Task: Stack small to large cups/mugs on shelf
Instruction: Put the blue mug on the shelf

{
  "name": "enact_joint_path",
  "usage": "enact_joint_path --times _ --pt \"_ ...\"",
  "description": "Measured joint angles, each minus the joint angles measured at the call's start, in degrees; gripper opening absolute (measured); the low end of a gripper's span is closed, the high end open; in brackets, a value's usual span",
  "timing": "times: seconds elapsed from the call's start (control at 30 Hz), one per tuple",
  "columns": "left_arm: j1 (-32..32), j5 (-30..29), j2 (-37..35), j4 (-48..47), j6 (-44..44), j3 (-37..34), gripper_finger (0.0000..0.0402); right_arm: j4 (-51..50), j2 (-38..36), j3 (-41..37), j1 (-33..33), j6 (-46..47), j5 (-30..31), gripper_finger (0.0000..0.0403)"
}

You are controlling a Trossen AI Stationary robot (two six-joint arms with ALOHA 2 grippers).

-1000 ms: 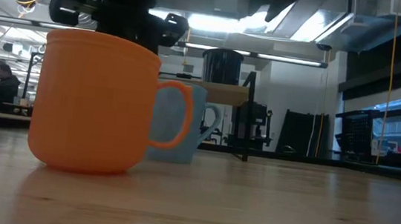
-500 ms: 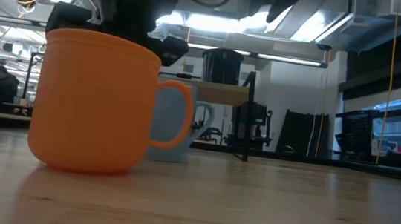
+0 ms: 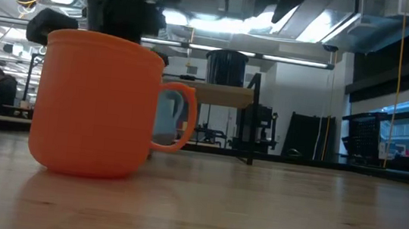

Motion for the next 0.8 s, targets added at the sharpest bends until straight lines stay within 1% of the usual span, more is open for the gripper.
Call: enact_joint_path --times 0.1,0.23,0.43,0.57,0.67,0.8 --pt "-0.7 -1.8 -1.5 2.6 -0.1 0.0 0.0019 0.0 0.0 0.0 0.0 0.0 0.1 0.0248" --pt "-0.7 -3.5 -3.0 3.5 -1.4 0.0 0.0015 0.0 0.0 0.0 0.0 0.0 0.1 0.0248" --pt "-1.6 -3.9 -3.1 -6.2 -3.1 0.0 0.0015 -0.3 0.0 0.0 0.0 0.2 0.1 0.0248" --pt "-4.3 -5.7 -3.7 -11.2 -4.9 0.0 0.0015 -0.6 0.0 0.0 0.0 0.1 0.2 0.0248" --pt "-6.6 -8.5 -5.1 -13.7 -7.3 0.0 0.0015 -0.7 0.0 0.0 0.0 0.1 0.2 0.0248" --pt "-8.3 -8.3 -6.4 -18.1 -12.4 0.0 0.0015 -1.0 0.0 0.0 0.0 0.1 0.2 0.0248"
